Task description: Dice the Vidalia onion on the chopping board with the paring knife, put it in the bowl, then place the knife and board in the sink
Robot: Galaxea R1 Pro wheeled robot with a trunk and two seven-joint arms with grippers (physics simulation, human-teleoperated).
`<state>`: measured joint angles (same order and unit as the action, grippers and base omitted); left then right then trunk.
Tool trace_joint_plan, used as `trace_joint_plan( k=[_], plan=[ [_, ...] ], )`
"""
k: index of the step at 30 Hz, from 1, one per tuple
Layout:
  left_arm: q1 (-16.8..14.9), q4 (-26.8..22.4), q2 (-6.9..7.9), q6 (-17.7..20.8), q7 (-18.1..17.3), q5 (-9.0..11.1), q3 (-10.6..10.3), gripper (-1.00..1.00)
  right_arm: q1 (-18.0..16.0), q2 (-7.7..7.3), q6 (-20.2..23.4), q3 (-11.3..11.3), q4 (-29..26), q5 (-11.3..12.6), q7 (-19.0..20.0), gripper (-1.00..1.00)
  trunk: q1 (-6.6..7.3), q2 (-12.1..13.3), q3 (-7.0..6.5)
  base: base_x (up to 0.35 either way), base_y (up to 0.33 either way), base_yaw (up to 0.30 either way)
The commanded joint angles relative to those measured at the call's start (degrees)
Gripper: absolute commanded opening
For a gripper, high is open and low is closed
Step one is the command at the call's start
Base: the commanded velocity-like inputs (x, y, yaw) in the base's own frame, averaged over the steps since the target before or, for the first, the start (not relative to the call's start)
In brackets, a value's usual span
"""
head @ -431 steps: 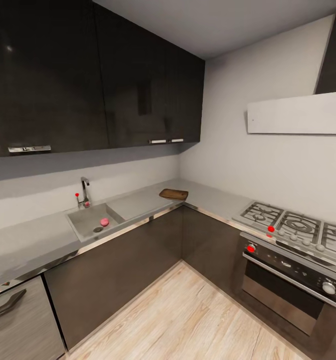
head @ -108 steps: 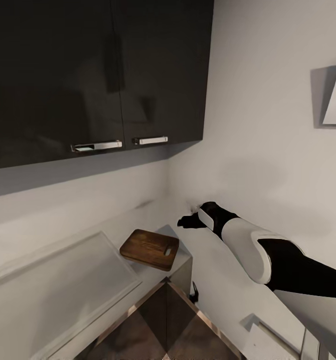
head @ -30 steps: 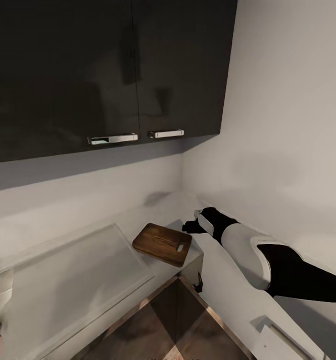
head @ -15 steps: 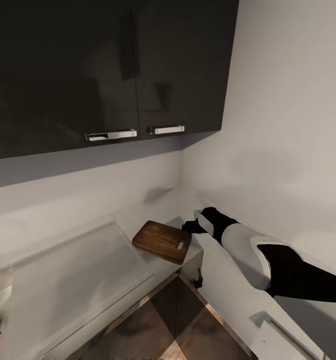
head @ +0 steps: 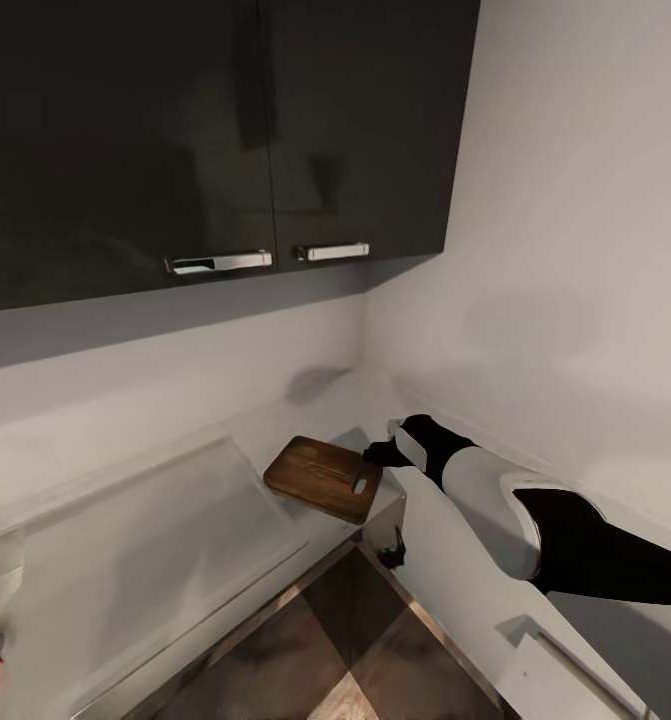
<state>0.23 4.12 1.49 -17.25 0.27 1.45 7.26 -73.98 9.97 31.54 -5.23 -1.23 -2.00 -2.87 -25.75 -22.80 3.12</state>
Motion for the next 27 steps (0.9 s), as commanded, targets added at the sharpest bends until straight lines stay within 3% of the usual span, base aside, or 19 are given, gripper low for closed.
trace_joint_plan(
  k=[1, 27],
  plan=[
    [-0.1, 0.1, 0.01, -0.3, 0.0, 0.1, 0.2, 1.0, 0.0, 0.03, 0.3, -0.5, -0.1, -0.2, -0.3, 1.0, -0.03, -0.1, 0.17, 0.0, 0.0, 0.0],
    [-0.1, 0.1, -0.08, -0.3, 0.0, 0.1, 0.2, 1.0, 0.0, 0.03, 0.3, -0.6, -0.1, -0.2, -0.3, 1.0, -0.03, -0.1, 0.28, 0.0, 0.0, 0.0]
  ],
)
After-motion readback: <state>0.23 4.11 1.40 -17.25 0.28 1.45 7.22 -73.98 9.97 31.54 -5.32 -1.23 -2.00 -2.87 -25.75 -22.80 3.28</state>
